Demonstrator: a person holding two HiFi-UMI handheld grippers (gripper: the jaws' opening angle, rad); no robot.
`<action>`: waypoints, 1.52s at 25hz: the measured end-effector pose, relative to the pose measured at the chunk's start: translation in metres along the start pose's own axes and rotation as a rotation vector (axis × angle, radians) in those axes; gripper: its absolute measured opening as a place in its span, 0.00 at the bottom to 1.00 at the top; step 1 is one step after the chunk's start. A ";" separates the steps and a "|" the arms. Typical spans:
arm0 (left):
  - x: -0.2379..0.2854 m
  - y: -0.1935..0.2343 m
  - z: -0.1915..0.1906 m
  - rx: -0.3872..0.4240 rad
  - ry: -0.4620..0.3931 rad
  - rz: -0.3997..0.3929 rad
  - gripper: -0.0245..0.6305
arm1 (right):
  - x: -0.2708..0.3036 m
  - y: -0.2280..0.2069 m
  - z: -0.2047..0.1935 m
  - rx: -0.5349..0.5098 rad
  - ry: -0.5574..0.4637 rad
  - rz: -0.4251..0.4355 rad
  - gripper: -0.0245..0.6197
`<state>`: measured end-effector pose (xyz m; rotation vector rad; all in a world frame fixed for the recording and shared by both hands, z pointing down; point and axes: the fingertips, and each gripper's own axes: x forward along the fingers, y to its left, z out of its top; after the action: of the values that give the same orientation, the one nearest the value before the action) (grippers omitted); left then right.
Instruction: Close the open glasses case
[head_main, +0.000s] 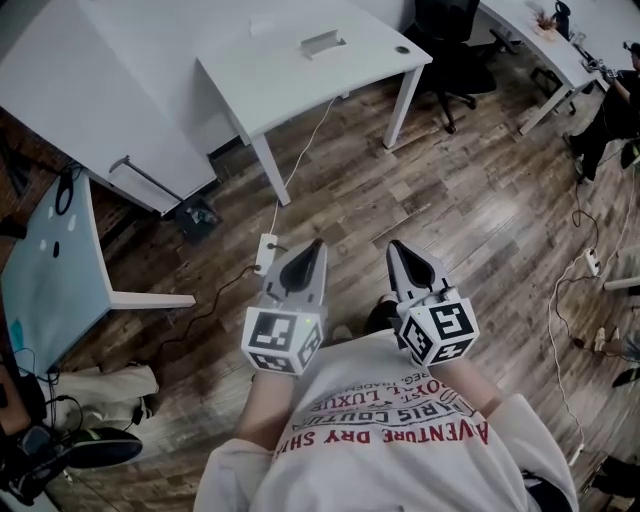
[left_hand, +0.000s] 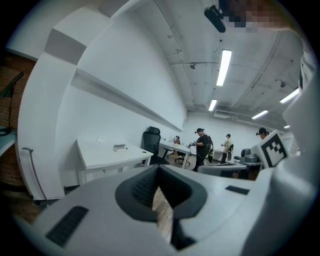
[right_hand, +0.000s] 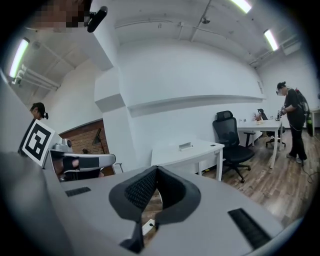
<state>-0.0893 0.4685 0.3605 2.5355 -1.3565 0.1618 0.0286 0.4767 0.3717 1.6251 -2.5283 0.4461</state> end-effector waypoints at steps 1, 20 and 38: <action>0.004 0.002 -0.001 -0.002 0.004 0.001 0.04 | 0.003 -0.003 -0.002 0.008 0.008 -0.001 0.06; 0.177 0.053 0.052 -0.010 0.024 0.136 0.04 | 0.156 -0.128 0.073 -0.003 0.023 0.153 0.06; 0.376 0.090 0.094 -0.044 0.035 0.233 0.04 | 0.299 -0.309 0.127 -0.032 0.079 0.173 0.06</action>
<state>0.0433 0.0933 0.3689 2.3231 -1.6198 0.2165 0.1893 0.0580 0.3813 1.3562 -2.6126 0.4727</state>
